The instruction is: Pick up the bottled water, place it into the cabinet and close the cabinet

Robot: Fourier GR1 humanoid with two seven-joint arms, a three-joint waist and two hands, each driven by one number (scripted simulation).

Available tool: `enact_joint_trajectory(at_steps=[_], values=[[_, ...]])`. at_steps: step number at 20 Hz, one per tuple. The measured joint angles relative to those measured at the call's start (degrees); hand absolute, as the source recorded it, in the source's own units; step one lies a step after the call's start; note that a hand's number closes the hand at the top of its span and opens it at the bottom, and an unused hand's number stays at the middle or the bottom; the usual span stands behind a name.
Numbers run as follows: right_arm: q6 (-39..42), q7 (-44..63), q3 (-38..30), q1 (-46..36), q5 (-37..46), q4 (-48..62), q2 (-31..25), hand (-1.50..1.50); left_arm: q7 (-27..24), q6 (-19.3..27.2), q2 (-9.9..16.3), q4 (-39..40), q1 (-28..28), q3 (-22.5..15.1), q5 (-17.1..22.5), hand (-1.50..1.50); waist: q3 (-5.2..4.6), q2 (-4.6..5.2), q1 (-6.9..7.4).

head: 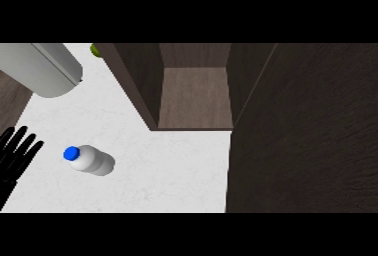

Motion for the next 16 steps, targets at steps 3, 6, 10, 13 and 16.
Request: enact_joint_trajectory(at_steps=[3,6,10,13,16], values=[[0.10,-0.21,0.87,1.21,0.42,-0.65,0.33,-1.50,-3.50,-2.25,1.16,5.68,-1.83,0.69,-2.77,-1.50,-0.01,0.01,-0.10],[0.25,-0.53,1.38,1.79,0.86,-0.88,0.44,-1.50,-6.42,-3.90,1.97,11.15,-3.42,0.57,-5.76,-1.50,-0.01,0.02,-0.09],[-0.13,0.43,1.25,1.40,0.23,-1.97,0.35,-1.50,-10.58,-3.83,2.20,18.18,-6.98,-0.22,-10.14,-1.50,-0.01,0.04,-0.12],[0.65,-0.23,0.65,1.89,-0.36,-1.68,-0.01,-1.50,-13.22,-4.33,2.68,23.89,-8.77,-0.53,-12.25,-1.50,-0.02,0.03,-0.16],[1.44,-0.21,-0.37,2.60,-1.75,-1.99,-0.62,-1.50,-15.94,-4.46,3.34,29.96,-11.11,-0.47,-13.81,-1.50,-0.01,0.04,-0.19]])
